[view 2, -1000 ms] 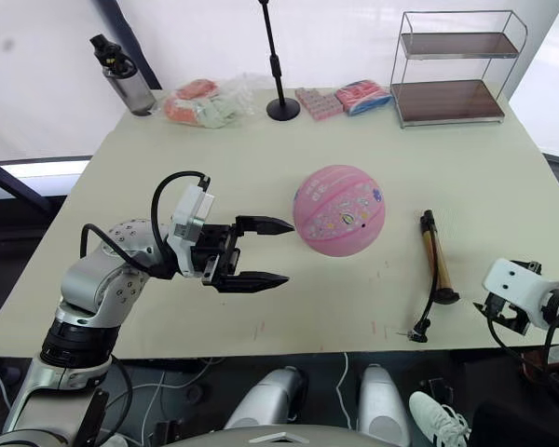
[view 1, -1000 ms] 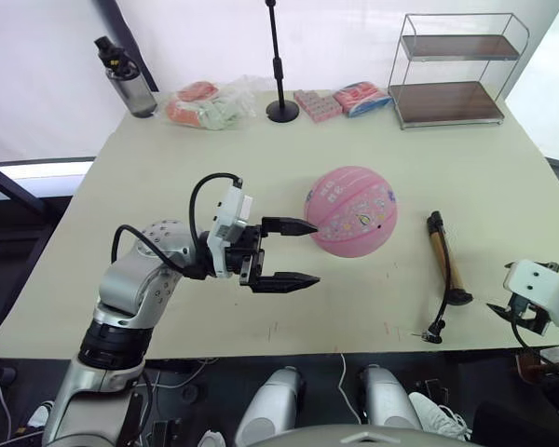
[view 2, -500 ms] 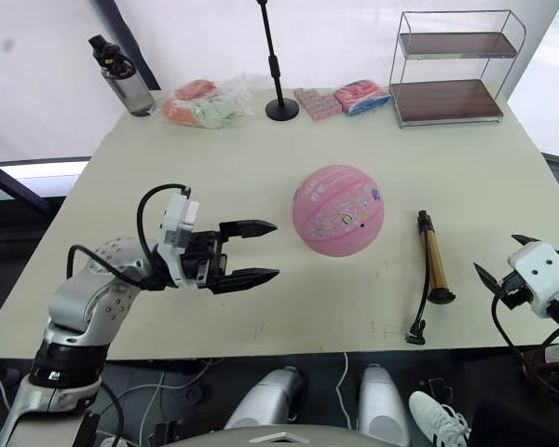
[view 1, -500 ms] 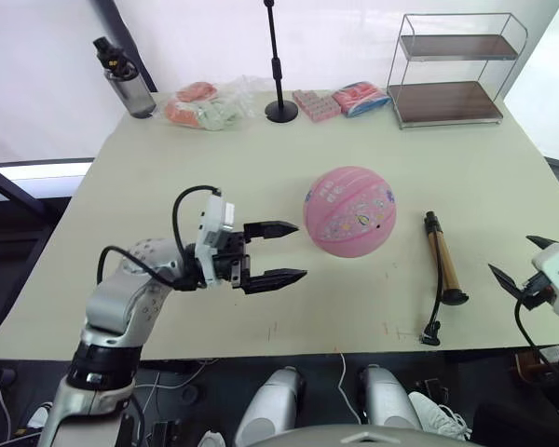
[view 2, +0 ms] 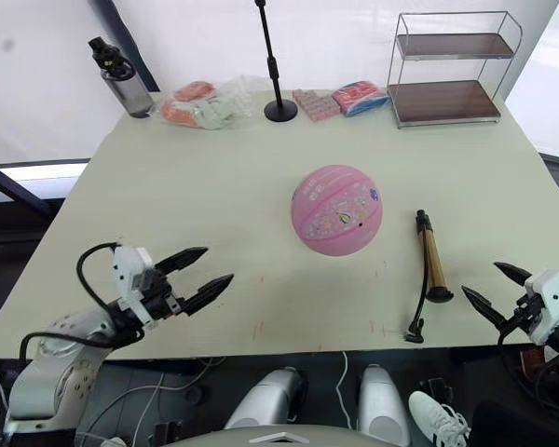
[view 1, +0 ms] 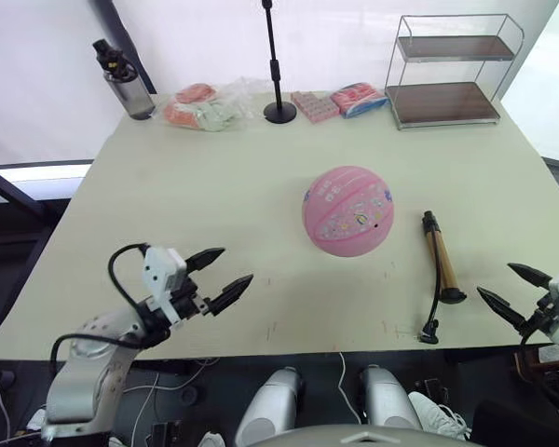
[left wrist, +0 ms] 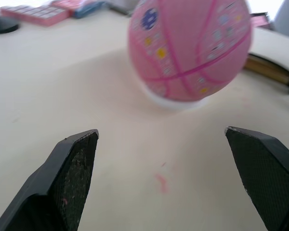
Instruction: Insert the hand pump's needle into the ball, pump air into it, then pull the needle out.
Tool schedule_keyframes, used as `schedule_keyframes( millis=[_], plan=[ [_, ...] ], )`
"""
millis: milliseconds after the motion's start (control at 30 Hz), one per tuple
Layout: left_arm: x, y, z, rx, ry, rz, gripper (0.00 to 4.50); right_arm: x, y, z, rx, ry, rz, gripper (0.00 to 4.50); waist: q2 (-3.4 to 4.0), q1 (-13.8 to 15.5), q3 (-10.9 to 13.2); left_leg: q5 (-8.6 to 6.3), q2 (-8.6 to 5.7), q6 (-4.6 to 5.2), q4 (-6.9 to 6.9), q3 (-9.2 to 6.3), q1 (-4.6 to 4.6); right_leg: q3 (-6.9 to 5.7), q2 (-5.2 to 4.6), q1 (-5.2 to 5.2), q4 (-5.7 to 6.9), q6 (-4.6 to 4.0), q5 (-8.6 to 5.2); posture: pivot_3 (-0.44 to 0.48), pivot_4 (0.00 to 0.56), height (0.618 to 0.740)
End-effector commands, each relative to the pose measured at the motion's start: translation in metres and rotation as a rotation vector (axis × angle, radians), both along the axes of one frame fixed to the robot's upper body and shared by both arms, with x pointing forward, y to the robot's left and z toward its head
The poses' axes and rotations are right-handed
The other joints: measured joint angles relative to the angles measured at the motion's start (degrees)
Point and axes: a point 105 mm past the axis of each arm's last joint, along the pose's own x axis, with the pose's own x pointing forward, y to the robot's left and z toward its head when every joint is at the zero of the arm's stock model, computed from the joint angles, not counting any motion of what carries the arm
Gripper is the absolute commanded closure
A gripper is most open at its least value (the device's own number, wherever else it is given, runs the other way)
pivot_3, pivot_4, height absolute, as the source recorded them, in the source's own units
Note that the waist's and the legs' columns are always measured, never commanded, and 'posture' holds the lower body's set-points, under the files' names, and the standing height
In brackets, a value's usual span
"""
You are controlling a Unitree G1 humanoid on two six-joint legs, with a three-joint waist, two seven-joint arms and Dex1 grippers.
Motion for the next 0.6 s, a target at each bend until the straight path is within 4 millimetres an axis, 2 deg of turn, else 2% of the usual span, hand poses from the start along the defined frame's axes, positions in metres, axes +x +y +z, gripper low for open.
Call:
schedule_keyframes(
  millis=[33,267,400,600],
  plan=[
    [-0.011,0.023,0.0,0.057,-0.043,0.11,0.0,-0.006,-0.014,0.006,0.004,-0.05,0.001,0.05,0.01,0.0,0.0,0.0,0.04,0.0,0.0,0.02,0.0,0.01,0.03,0.0,0.0,-0.01,0.0,0.0,0.15,0.736],
    [-0.028,0.05,-0.024,0.09,0.018,0.24,0.0,-0.019,-0.026,0.009,0.025,-0.035,0.043,0.05,0.14,0.3,0.0,0.0,0.09,0.0,0.01,0.08,0.0,0.02,0.07,0.01,-0.01,-0.04,0.03,0.0,0.15,0.736],
    [-0.035,0.055,-0.034,0.1,0.046,0.26,0.0,-0.021,-0.026,0.014,0.022,-0.047,0.044,0.05,0.15,0.2,-0.1,-0.01,0.13,0.0,0.0,0.06,0.0,0.0,0.11,0.01,-0.03,-0.05,0.02,0.0,0.15,0.736],
    [-0.034,0.058,-0.039,0.111,0.066,0.275,0.0,-0.021,-0.024,0.018,0.008,-0.051,0.052,0.05,0.17,0.2,-0.1,-0.01,0.14,-0.01,0.01,0.07,0.0,0.01,0.11,0.01,-0.03,-0.04,0.03,0.0,0.15,0.736]
  ],
)
